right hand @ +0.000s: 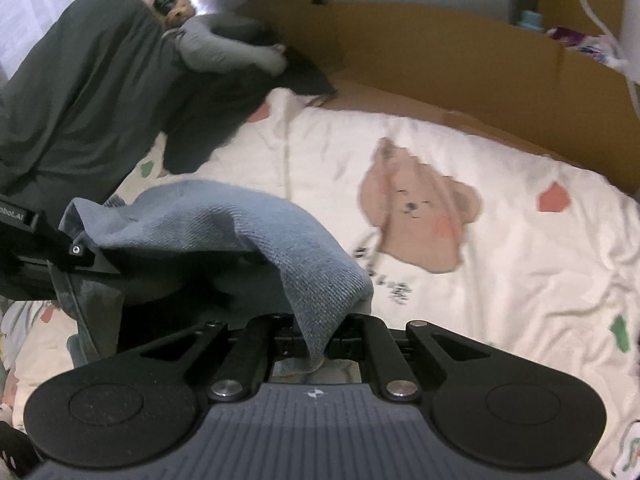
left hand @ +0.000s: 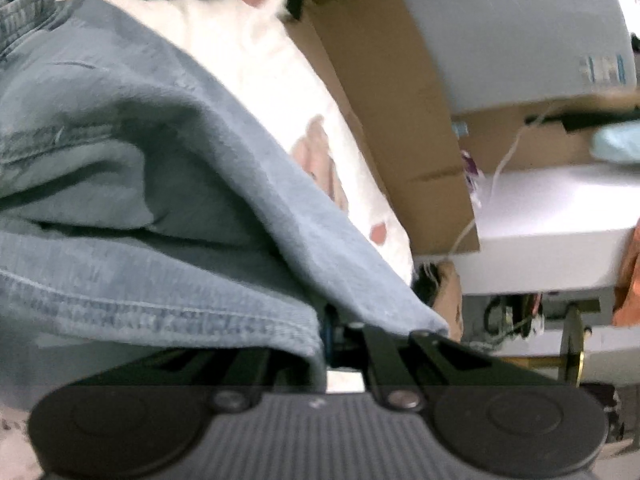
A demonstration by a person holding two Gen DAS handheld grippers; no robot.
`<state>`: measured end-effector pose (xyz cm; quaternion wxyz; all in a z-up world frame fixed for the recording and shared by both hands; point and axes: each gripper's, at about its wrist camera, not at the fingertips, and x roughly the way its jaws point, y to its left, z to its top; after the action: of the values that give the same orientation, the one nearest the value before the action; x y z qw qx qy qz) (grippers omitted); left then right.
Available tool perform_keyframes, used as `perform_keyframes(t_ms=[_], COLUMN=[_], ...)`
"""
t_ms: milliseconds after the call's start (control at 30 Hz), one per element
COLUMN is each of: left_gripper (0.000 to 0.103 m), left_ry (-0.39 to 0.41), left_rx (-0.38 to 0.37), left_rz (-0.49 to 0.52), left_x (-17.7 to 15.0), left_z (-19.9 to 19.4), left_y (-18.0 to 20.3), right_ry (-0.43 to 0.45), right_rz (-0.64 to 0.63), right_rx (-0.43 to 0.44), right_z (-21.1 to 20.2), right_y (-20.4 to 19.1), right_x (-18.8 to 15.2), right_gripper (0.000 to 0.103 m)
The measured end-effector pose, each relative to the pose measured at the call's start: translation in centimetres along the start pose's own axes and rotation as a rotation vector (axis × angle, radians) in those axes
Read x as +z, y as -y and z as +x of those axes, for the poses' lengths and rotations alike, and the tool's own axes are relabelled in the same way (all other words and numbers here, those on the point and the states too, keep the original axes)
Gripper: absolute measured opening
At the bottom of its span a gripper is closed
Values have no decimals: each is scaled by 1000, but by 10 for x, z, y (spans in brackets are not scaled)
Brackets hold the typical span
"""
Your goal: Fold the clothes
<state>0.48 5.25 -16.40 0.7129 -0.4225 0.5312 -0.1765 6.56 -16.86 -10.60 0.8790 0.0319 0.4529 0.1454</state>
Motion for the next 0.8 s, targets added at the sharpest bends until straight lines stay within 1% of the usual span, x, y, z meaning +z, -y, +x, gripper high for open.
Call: perform_keyframes(t_ms=[67,100,133,200,233,300,367,400,467,533,667,800], left_gripper=[4,4,4,4,4,4,4,4,4,4,4,4], left_ry=[-18,-26,-38,-68,-85,-114,-147,-162,-194,-225,-268,-323], left_rx=[-9,-14,-17,-14,-17,-25,-25,-25,-30,-35,-49,-61], left_rz=[19,26,36,62,75,107,140,146,160,181,231,263], left_x=[-10,-3,-8,52,56,71,65,62,60,56,42,28], left_z=[17,23,33,53,50,87,104,113,145,168,198,216], left_y=[14,18,25,31,31,38,51,63,88,102,128,145], right_ry=[16,24,31,42,50,65,67,69,78,95,132,166], right_rz=[19,28,40,68,79,99,137,152,182,225,307,361], right_rx=[-20,-32,-44,-63,-75,-100,-121,-131,-149,-167,-202,-236], right_z=[-12,-17,-23,-33,-38,-47,-55,-60,-69,-77,-92,-105], right_y=[15,24,32,51,62,82,105,116,136,157,198,231], right_x=[-5,-7,-9,-15,-18,-24,-32,-36,-43,-47,-55,-62], right_gripper=[3,3,3,3,3,3,3,3,3,3,3,3])
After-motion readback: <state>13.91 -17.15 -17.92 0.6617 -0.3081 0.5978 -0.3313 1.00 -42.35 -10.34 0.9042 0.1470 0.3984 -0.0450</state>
